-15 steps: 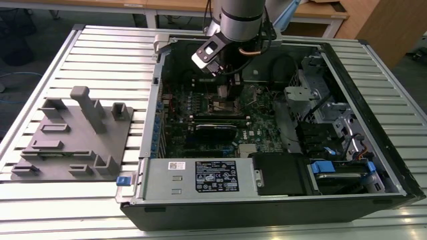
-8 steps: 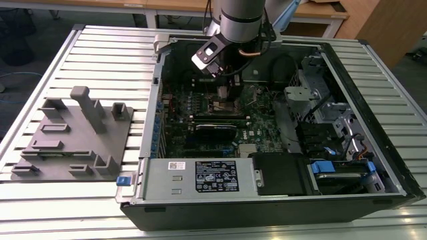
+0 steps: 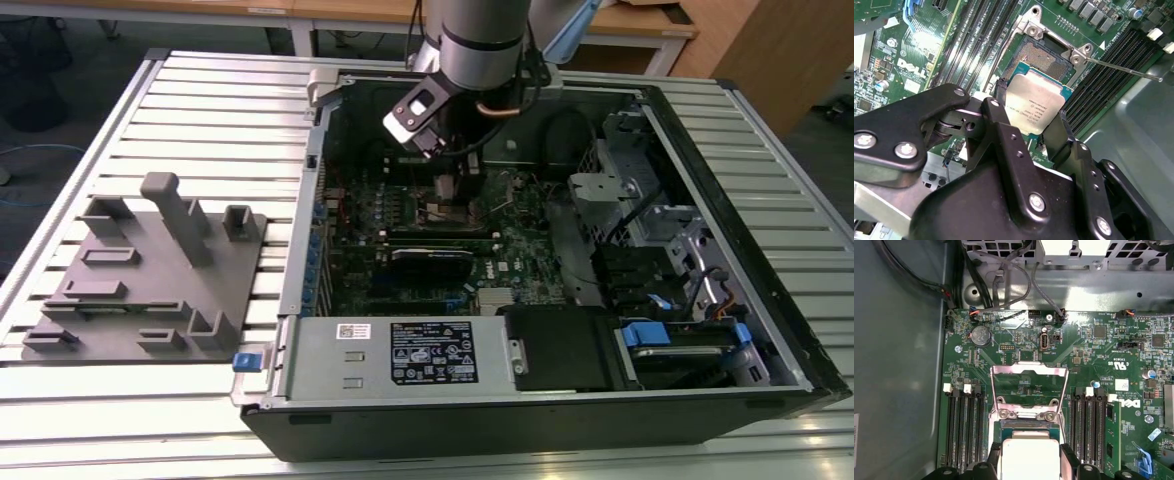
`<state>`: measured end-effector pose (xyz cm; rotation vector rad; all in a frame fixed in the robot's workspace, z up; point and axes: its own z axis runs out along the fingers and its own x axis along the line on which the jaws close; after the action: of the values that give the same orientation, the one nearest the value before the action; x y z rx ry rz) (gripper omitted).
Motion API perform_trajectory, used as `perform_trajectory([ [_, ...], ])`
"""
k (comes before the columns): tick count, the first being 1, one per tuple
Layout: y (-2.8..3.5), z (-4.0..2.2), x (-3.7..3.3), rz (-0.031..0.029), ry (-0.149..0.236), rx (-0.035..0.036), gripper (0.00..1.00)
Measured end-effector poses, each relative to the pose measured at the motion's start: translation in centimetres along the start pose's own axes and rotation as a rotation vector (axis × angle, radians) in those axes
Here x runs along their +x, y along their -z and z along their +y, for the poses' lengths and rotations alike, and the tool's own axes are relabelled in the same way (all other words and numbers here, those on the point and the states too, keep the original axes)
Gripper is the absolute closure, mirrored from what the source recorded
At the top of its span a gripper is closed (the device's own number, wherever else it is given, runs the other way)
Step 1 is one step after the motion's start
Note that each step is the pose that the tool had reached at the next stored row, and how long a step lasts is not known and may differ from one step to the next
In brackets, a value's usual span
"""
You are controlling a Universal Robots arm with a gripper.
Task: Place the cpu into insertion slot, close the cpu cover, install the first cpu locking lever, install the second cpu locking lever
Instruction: 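Place the cpu into insertion slot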
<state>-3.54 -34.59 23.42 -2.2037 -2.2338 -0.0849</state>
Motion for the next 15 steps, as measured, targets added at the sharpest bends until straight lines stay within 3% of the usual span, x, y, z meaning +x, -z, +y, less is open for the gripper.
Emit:
perform_trajectory([
  [11,-0.84,-0.04,-0.04,-0.0006,0.000,0.0001,0.46],
  [15,-0.88,-0.04,-0.04,-0.0017,0.000,0.0002,0.46],
])
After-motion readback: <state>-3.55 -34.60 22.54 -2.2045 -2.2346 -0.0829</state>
